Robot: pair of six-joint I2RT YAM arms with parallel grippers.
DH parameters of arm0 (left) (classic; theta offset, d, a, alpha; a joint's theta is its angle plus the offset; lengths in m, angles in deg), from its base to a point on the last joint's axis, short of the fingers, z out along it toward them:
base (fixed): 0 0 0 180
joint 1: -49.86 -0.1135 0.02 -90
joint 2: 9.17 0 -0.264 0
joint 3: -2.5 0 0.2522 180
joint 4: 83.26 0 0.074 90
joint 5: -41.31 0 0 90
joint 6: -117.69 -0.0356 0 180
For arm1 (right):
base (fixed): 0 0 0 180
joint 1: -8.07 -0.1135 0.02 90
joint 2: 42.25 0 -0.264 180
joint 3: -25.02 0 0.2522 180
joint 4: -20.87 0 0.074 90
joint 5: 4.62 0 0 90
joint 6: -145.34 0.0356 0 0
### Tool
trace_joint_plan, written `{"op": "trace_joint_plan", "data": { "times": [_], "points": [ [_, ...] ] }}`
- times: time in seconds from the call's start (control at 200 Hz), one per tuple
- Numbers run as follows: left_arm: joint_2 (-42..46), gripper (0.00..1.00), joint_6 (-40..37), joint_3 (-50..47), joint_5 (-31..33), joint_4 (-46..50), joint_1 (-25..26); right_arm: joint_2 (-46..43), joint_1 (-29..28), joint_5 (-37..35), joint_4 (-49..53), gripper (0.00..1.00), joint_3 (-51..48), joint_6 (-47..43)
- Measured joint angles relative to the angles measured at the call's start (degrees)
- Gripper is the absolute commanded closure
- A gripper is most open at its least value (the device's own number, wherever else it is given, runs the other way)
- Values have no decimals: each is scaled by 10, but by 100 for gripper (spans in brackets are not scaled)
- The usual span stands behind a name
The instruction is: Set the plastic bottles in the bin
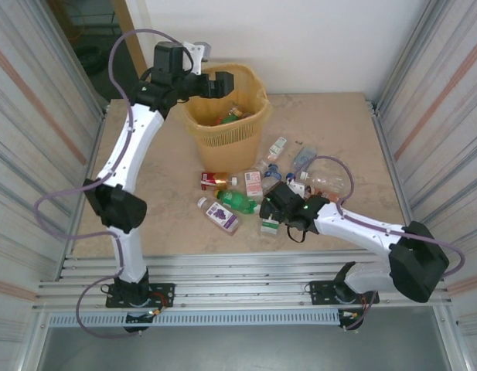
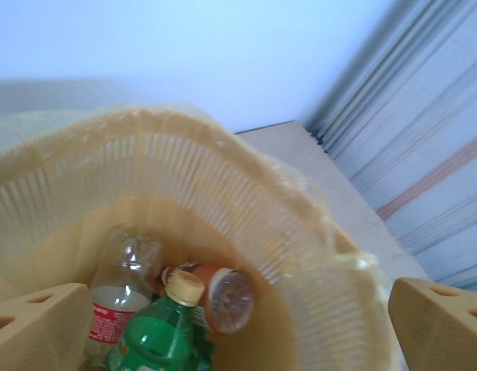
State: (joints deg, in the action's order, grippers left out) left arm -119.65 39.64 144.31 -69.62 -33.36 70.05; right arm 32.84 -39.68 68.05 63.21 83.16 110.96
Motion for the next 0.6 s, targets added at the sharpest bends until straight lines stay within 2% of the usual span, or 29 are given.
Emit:
{"op": "trace_joint_plan", "data": {
  "times": [0.16,0.391,0.601],
  "points": [
    [92,1,-1,-104,7,-43,17,42,-10,13,0,0,21,7],
    [229,1,30,-328,32,-133,23,100,-14,27,2,1,55,8],
    [341,1,74,-488,70,-191,23,135,-15,34,6,8,62,9]
  ]
}}
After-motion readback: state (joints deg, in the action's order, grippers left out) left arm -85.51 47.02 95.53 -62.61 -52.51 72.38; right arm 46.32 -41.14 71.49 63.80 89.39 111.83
